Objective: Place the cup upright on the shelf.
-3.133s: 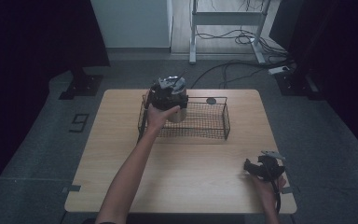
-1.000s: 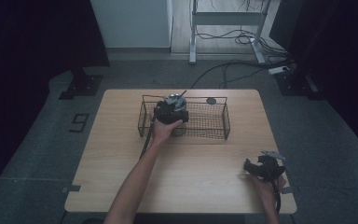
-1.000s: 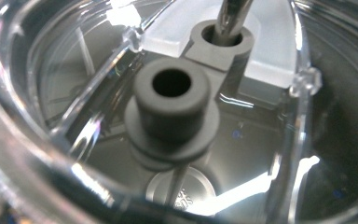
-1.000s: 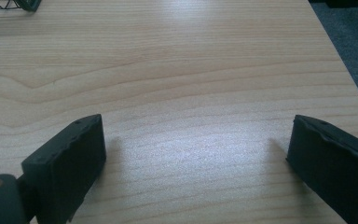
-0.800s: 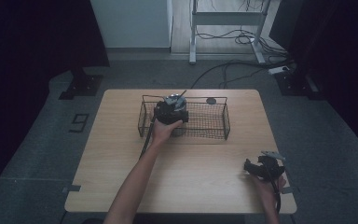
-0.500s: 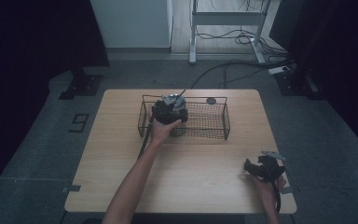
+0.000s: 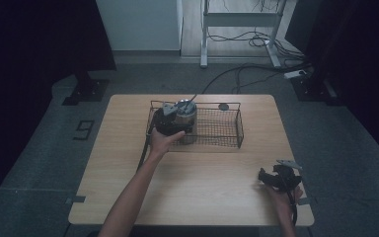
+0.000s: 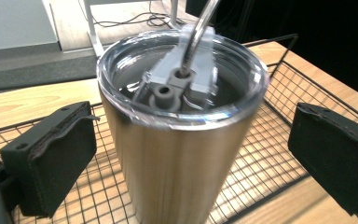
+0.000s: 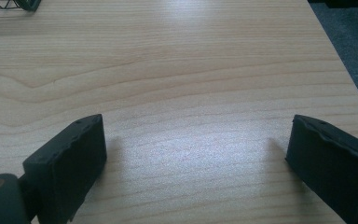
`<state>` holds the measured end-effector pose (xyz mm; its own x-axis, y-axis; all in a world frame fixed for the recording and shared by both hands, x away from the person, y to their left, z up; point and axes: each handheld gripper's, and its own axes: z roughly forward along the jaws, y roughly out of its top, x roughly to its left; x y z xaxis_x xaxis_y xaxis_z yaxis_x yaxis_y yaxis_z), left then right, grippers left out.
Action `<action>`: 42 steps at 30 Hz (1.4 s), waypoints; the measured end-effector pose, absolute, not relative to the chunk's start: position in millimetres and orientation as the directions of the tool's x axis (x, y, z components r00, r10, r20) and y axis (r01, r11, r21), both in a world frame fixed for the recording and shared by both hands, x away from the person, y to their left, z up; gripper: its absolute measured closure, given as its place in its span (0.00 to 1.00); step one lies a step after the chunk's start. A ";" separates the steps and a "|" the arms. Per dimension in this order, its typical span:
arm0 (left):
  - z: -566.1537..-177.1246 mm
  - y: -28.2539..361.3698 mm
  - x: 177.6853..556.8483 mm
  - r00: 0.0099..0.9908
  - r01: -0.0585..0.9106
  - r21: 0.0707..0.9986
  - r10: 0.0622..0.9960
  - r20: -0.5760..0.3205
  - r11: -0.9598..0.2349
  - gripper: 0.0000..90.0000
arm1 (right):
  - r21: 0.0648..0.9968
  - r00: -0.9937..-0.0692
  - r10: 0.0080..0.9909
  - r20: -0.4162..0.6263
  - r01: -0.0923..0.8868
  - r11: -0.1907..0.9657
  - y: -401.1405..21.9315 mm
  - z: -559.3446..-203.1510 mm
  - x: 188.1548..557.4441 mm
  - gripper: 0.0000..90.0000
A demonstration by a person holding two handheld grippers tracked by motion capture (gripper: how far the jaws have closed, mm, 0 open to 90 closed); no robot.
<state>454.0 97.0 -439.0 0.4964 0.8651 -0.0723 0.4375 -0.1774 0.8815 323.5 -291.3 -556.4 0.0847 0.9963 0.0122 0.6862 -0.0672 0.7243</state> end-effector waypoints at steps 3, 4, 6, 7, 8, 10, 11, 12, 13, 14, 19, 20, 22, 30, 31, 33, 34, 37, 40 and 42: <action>-440.0 102.2 440.0 0.519 0.441 0.878 0.851 -0.081 -0.185 0.01 | 0.725 0.083 0.996 0.011 0.686 -0.066 -291.4 -556.5 323.6 0.05; -440.0 102.2 440.0 0.519 0.441 0.878 0.851 -0.081 -0.185 0.01 | 0.725 0.083 0.996 0.011 0.686 -0.065 -291.4 -556.5 323.6 0.05; -441.9 105.8 432.6 0.525 0.443 0.877 0.847 -0.085 -0.186 0.01 | 0.725 0.083 0.996 0.011 0.686 -0.065 -291.4 -556.5 323.6 0.05; -444.1 109.4 425.4 0.528 0.441 0.878 0.845 -0.086 -0.186 0.02 | 0.725 0.085 0.996 0.012 0.686 -0.068 -291.2 -556.5 323.6 0.05; -444.1 109.4 425.4 0.528 0.441 0.878 0.845 -0.086 -0.186 0.02 | 0.725 0.085 0.996 0.012 0.686 -0.068 -291.2 -556.5 323.6 0.05; -447.1 114.9 416.5 0.528 0.448 0.874 0.844 -0.088 -0.189 0.02 | 0.723 0.086 0.996 0.011 0.688 -0.067 -291.1 -556.2 323.5 0.05; -448.2 117.1 413.5 0.532 0.449 0.874 0.842 -0.095 -0.185 0.03 | 0.723 0.088 0.996 0.012 0.687 -0.069 -291.0 -556.2 323.6 0.05; -448.2 117.1 413.5 0.532 0.449 0.874 0.842 -0.095 -0.185 0.03 | 0.723 0.088 0.996 0.012 0.687 -0.069 -291.0 -556.2 323.6 0.05; -449.4 118.9 410.5 0.534 0.452 0.873 0.839 -0.101 -0.182 0.03 | 0.723 0.087 0.996 0.010 0.688 -0.067 -291.1 -556.2 323.5 0.05; -450.5 120.8 407.6 0.537 0.453 0.872 0.837 -0.104 -0.183 0.03 | 0.723 0.087 0.996 0.011 0.688 -0.068 -291.0 -556.2 323.5 0.05; -453.1 132.0 389.4 0.534 0.465 0.865 0.839 -0.103 -0.189 0.04 | 0.723 0.086 0.996 0.010 0.688 -0.067 -291.1 -556.2 323.5 0.05; -453.1 132.0 389.4 0.534 0.465 0.865 0.839 -0.103 -0.189 0.04 | 0.723 0.087 0.996 0.010 0.687 -0.067 -291.1 -556.2 323.6 0.05; -452.6 135.1 382.3 0.535 0.463 0.865 0.839 -0.098 -0.194 0.04 | 0.723 0.086 0.996 0.010 0.688 -0.067 -291.1 -556.2 323.6 0.05; -462.3 150.2 356.0 0.546 0.447 0.870 0.834 -0.082 -0.207 0.04 | 0.723 0.086 0.996 0.010 0.687 -0.067 -291.1 -556.2 323.6 0.05; -464.8 152.7 353.9 0.545 0.449 0.868 0.835 -0.080 -0.210 0.04 | 0.723 0.086 0.996 0.010 0.687 -0.067 -291.1 -556.2 323.6 0.05; -472.2 160.6 347.3 0.541 0.455 0.864 0.838 -0.076 -0.216 0.05 | 0.723 0.087 0.996 0.011 0.687 -0.067 -291.1 -556.2 323.6 0.05; -474.8 163.4 344.8 0.540 0.458 0.862 0.838 -0.076 -0.217 0.05 | 0.723 0.087 0.996 0.011 0.687 -0.067 -291.1 -556.2 323.6 0.05; -482.0 171.9 337.2 0.534 0.470 0.854 0.842 -0.075 -0.222 0.05 | 0.723 0.087 0.996 0.011 0.687 -0.067 -291.1 -556.2 323.6 0.05; -485.4 178.2 331.7 0.527 0.476 0.853 0.846 -0.084 -0.212 0.05 | 0.723 0.087 0.996 0.011 0.687 -0.067 -291.0 -556.2 323.6 0.05; -488.9 186.8 323.5 0.524 0.482 0.852 0.847 -0.095 -0.203 0.06 | 0.723 0.086 0.996 0.011 0.687 -0.067 -291.1 -556.2 323.6 0.05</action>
